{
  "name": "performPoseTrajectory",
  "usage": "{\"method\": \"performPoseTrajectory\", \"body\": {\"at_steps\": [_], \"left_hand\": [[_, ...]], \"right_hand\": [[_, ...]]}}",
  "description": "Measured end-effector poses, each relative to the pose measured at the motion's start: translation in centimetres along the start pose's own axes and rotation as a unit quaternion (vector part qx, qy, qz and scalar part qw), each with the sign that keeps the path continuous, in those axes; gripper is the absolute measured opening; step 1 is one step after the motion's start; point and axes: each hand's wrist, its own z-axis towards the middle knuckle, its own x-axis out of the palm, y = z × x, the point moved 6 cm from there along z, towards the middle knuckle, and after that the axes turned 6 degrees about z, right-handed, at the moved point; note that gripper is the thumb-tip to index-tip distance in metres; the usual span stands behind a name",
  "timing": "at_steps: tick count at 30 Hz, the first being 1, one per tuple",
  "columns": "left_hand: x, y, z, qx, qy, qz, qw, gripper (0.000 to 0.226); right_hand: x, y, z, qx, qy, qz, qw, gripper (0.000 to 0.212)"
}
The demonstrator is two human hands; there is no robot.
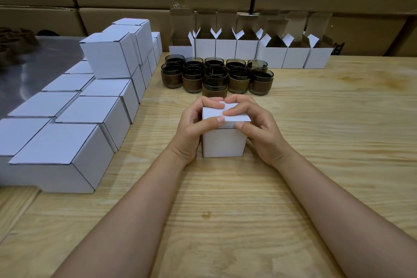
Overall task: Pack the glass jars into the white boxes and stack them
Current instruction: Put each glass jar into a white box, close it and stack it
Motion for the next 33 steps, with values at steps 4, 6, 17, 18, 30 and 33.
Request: {"method": "performPoseTrajectory", "body": {"at_steps": [4, 6, 17, 18, 30, 33], "left_hand": [[0.1, 0.2, 0.0, -0.006, 0.025, 0.001, 1.000, 0.036], [0.1, 0.2, -0.1, -0.016, 0.037, 0.005, 0.999, 0.038], [-0.3, 0.0, -0.1, -0.057, 0.036, 0.021, 0.997, 0.027], [-0.4, 0.0, 0.0, -0.057, 0.028, 0.029, 0.998, 0.029], [0.2, -1.3, -0.5, 0.003, 0.019, 0.123, 0.992, 0.053], [0.0, -1.6, -0.2, -0.002, 0.015, 0.139, 0.990, 0.054]], "right_hand": [[-0.5, -0.9, 0.1, 0.043, -0.030, 0.002, 0.999, 0.022], [-0.4, -1.0, 0.1, 0.056, -0.030, -0.018, 0.998, 0.020], [-0.9, -2.0, 0.0, 0.139, -0.018, 0.085, 0.986, 0.032], [-1.0, -2.2, 0.0, 0.152, -0.026, 0.104, 0.983, 0.035], [-1.3, -2.5, 0.1, 0.167, -0.042, 0.143, 0.975, 0.048], [-1.4, -2.6, 0.2, 0.162, -0.047, 0.154, 0.974, 0.047]]}}
